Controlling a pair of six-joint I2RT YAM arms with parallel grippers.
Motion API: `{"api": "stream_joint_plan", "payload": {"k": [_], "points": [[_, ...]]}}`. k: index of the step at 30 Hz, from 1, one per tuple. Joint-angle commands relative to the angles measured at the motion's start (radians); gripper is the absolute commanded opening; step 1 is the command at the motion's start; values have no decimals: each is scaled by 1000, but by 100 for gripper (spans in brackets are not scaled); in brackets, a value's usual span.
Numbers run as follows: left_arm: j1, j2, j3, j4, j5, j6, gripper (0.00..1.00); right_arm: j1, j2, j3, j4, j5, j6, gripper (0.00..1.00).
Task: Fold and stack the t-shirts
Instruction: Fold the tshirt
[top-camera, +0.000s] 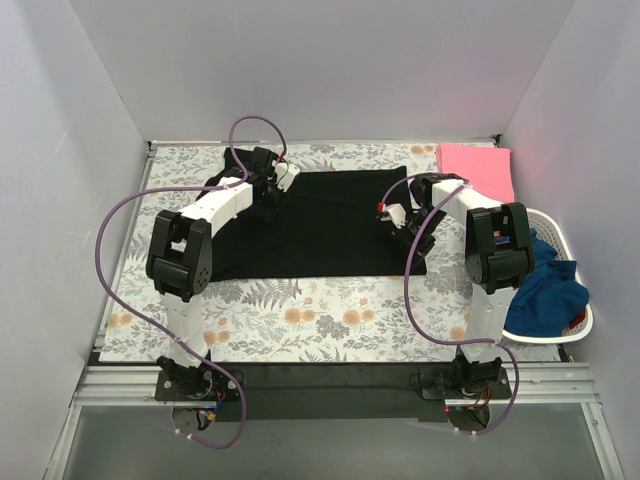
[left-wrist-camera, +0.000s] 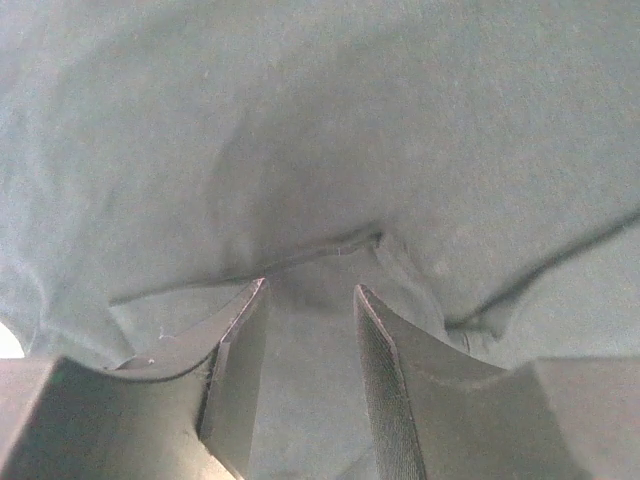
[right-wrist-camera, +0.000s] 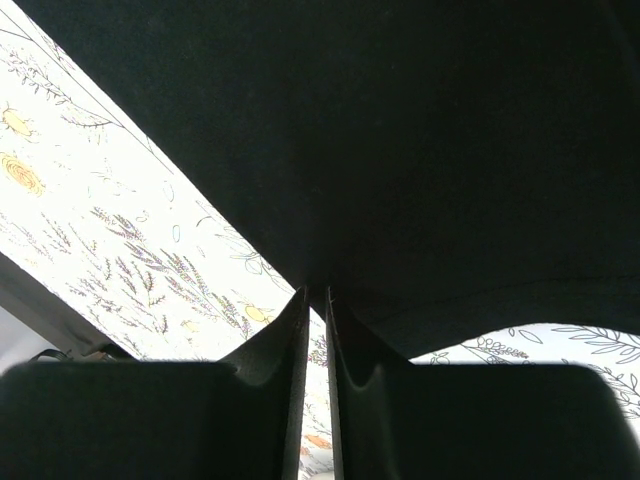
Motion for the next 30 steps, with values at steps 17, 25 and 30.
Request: {"api": "stream_joint_plan", "payload": {"k": [17,25,30], "points": [[504,-272,-324,-309,543,-120,33,5,-1,-57,60,24,-7,11],[614,-209,-400,-219,405,-105,33,-6,19,-172,140,148,-25,9],[674,-194,-374,-240,393,-79,33,-18,-20,-201,139,166,-37,9]]}}
